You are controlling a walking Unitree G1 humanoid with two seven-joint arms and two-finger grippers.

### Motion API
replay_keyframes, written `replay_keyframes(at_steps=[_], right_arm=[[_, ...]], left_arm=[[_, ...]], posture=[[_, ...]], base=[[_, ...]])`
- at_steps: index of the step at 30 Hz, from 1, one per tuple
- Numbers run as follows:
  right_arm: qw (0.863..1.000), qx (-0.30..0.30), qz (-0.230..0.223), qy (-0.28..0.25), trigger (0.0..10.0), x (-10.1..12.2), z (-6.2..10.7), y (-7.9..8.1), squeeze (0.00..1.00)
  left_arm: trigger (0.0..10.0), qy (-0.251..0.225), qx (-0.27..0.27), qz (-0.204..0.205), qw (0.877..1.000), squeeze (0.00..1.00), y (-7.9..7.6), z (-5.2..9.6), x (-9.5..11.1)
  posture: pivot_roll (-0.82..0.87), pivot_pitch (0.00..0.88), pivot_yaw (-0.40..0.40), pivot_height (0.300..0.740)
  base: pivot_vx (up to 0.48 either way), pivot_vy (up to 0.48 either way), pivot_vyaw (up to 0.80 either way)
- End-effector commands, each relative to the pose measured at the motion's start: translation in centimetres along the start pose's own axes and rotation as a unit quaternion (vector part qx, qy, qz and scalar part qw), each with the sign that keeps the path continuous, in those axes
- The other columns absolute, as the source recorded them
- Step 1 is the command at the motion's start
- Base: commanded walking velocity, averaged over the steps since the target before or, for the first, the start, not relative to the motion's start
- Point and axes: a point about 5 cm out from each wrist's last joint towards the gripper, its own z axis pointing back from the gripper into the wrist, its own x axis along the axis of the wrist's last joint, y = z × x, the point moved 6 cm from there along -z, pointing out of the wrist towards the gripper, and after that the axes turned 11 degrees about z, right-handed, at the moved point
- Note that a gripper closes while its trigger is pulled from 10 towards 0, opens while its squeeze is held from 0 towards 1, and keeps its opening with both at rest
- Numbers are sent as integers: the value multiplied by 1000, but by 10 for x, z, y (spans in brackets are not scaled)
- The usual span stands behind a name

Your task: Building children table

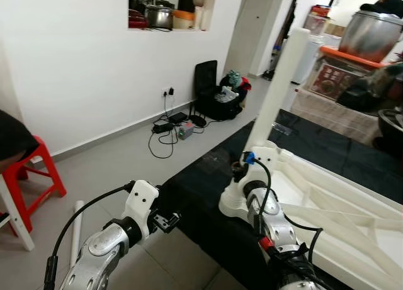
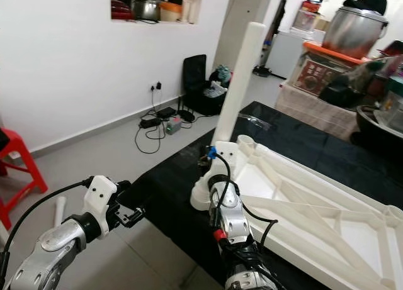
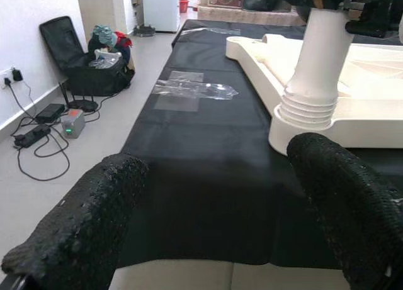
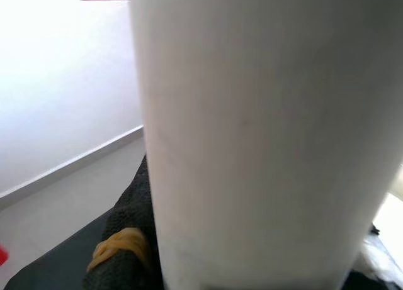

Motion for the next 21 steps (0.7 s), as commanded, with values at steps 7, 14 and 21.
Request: replay_keyframes(at_steps=[7, 14, 21], right_arm=[[987, -83, -3, 135, 0, -77, 19, -34, 0], [988, -113, -25, 104, 10000, -64, 18, -43, 0], [992, -97, -40, 67, 10000, -48, 16, -37, 1000]], left_arm=[[10000, 2, 3, -1, 1000, 0, 0, -2, -3], [10000, 1, 6, -1, 1000, 0, 1, -3, -4], [10000, 2, 6, -2, 1000, 0, 2, -2, -4]], posture=[[138, 0, -173, 740], [130, 0, -168, 740], [135, 0, -170, 740]], base=[[0, 0, 0], [0, 0, 0], [0, 0, 0]])
